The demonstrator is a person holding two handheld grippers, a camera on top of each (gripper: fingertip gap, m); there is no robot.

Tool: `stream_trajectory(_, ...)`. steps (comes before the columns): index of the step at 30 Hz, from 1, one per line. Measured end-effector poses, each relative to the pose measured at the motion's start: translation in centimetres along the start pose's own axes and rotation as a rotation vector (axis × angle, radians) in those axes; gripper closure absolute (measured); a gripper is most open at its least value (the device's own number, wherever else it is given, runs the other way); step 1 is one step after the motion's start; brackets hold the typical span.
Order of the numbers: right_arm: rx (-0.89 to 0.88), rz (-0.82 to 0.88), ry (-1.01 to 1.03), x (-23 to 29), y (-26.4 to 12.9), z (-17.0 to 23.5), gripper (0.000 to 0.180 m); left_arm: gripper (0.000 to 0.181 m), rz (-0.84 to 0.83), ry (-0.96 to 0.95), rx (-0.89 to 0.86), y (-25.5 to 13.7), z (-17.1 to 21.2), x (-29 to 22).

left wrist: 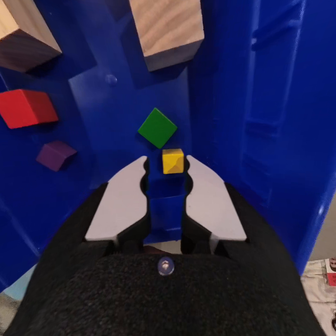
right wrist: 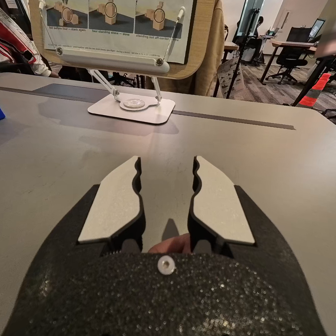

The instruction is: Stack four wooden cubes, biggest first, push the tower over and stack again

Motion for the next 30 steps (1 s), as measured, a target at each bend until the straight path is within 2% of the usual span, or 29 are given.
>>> stream_trajectory(1, 0.000, 0.000, 0.000, 0.0, 0.0, 0.0, 0.125, 0.159, 0.005, 0.002, -0.005, 0.0, 0.0, 0.1)
stream_trajectory(6, 0.002, -0.003, 0.002, 0.0, 0.0, 0.0, 0.126, 0.159, 0.001, 0.028, -0.017, -0.7, 0.2, 0.5)
stream_trajectory(8, 0.002, -0.003, 0.001, 0.0, 0.0, 0.0, 0.126, 0.159, 0.020, 0.034, -0.064, -2.4, 0.1, 0.5)
stream_trajectory(11, 0.001, -0.004, -0.005, 0.1, 0.0, 0.0, 0.127, 0.160, 0.050, 0.081, -0.213, -6.9, -0.6, -0.3)
stream_trajectory(15, -0.004, -0.002, -0.008, 0.1, -0.1, 0.0, 0.127, 0.160, 0.197, 0.235, -0.403, -13.2, -1.9, -5.8)
stream_trajectory(18, -0.007, -0.007, -0.005, 0.1, -0.2, 0.0, 0.127, 0.160, 0.254, 0.380, -0.446, -14.7, -3.1, -12.1)
stream_trajectory(21, -0.011, -0.013, 0.002, 0.1, -0.4, 0.0, 0.127, 0.160, 0.210, 0.499, -0.395, -12.4, -4.9, -18.0)
stream_trajectory(24, -0.015, -0.024, 0.005, 0.1, -0.4, 0.0, 0.129, 0.160, 0.184, 0.557, -0.293, -7.7, -7.0, -23.1)
stream_trajectory(30, -0.007, -0.037, -0.007, 0.2, -0.6, 0.1, 0.127, 0.160, 0.125, 0.565, -0.131, 0.6, -10.5, -29.1)
Point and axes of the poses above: each gripper's, where its closed fingertips meet, y out along the fingers, z out of its underside, x = y × z across the jaws, the point moved 6 cm from there along -y, back along the fingers, and after that the axes turned 3 degrees about z, right-handed, at the moved point
